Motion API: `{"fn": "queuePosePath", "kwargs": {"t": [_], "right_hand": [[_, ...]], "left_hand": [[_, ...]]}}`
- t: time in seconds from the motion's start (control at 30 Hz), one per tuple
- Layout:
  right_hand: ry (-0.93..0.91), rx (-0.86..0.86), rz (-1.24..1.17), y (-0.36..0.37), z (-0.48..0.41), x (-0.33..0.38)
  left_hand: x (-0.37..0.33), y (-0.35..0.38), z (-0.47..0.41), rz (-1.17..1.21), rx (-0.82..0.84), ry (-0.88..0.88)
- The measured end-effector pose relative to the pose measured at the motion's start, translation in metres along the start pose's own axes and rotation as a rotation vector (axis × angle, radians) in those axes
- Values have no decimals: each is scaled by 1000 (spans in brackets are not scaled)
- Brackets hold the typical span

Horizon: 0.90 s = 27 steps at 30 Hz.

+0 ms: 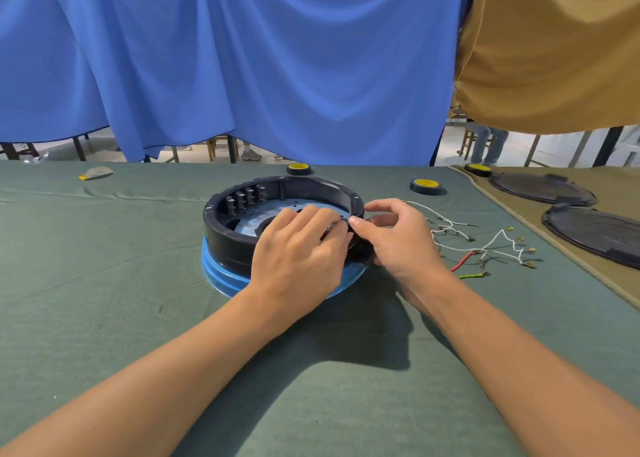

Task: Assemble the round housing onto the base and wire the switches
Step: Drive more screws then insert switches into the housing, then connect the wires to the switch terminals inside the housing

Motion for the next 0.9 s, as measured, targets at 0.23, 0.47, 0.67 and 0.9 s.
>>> {"fn": "queuePosePath", "kwargs": {"t": [0.23, 0.47, 0.67, 0.9], "right_hand": [[-48, -2, 101, -2, 4, 5], [-179, -103, 543, -47, -11, 12], [-37, -90, 954, -75, -25, -23], [67, 11, 1125, -75, -26, -36]], "left_hand": [[-4, 4, 5, -51, 14, -4], [-6, 5, 4, -50, 4, 6], [-5, 5, 7, -45, 6, 0], [-4, 7, 5, -45, 23, -6]]}}
Point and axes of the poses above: each hand's wrist, its own z-axis away from the middle knuckle, its own y-axis out of the palm, x = y × z, the point moved 9 cm from there along -z, towards the middle knuckle, and after that the axes turned 4 degrees about z, right-handed, at the moved point
